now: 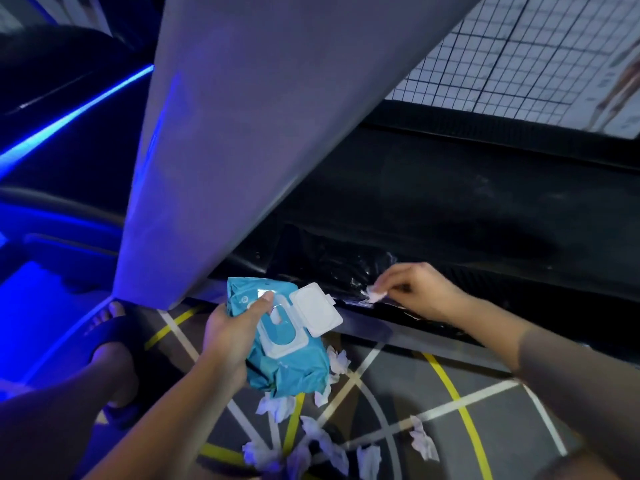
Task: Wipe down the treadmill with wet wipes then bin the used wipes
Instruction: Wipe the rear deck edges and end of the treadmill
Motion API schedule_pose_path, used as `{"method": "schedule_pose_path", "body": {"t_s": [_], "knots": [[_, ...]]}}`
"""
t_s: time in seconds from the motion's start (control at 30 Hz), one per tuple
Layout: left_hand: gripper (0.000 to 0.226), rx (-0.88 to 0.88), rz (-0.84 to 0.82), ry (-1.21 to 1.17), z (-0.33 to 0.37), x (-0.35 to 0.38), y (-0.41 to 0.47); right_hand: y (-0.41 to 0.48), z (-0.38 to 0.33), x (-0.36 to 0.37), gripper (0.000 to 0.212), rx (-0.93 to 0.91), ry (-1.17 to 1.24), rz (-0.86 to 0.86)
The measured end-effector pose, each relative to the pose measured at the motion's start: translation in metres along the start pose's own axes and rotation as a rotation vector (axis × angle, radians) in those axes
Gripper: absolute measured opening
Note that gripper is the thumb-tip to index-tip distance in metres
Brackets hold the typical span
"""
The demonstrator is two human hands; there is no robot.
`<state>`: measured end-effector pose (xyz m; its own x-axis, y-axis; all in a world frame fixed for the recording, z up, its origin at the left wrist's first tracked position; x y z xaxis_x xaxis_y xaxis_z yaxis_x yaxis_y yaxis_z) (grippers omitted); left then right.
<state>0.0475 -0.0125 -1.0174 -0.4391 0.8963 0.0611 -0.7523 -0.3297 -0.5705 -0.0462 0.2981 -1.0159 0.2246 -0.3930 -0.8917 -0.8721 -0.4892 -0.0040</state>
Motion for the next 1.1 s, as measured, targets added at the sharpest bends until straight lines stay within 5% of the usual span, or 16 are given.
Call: {"method": "schedule_pose_path", "body": {"t_s": [0.2, 0.4, 0.7, 0.93, 1.1], "knots": [[0.025, -0.006, 0.019, 0.029, 0.004, -0.005, -0.002, 0.033, 0.036, -0.022, 0.013, 0.321, 0.035, 0.301], [0.028, -0.015, -0.006, 0.02, 0.007, -0.002, -0.002, 0.049, 0.051, 0.003, 0.035, 0.35, 0.014, 0.211], [0.031, 0.041, -0.071, -0.04, 0.005, 0.012, -0.008, 0.004, 0.022, 0.005, 0.026, 0.159, 0.056, 0.239], [0.03, 0.047, -0.082, -0.067, 0.001, 0.01, -0.013, -0.018, -0.019, 0.012, 0.023, 0.204, 0.291, 0.051], [0.028, 0.056, -0.065, -0.067, -0.001, -0.001, -0.016, 0.002, 0.009, -0.015, 0.006, 0.446, 0.49, 0.33]]}}
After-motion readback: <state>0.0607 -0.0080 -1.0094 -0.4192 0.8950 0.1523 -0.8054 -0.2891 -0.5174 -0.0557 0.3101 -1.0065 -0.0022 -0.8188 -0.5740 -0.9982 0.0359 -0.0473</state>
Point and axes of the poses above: each hand's wrist, its own y-axis towards the middle knuckle, its own x-axis out of the palm, z = x × y, the point moved 3 cm from there along y, towards the middle knuckle
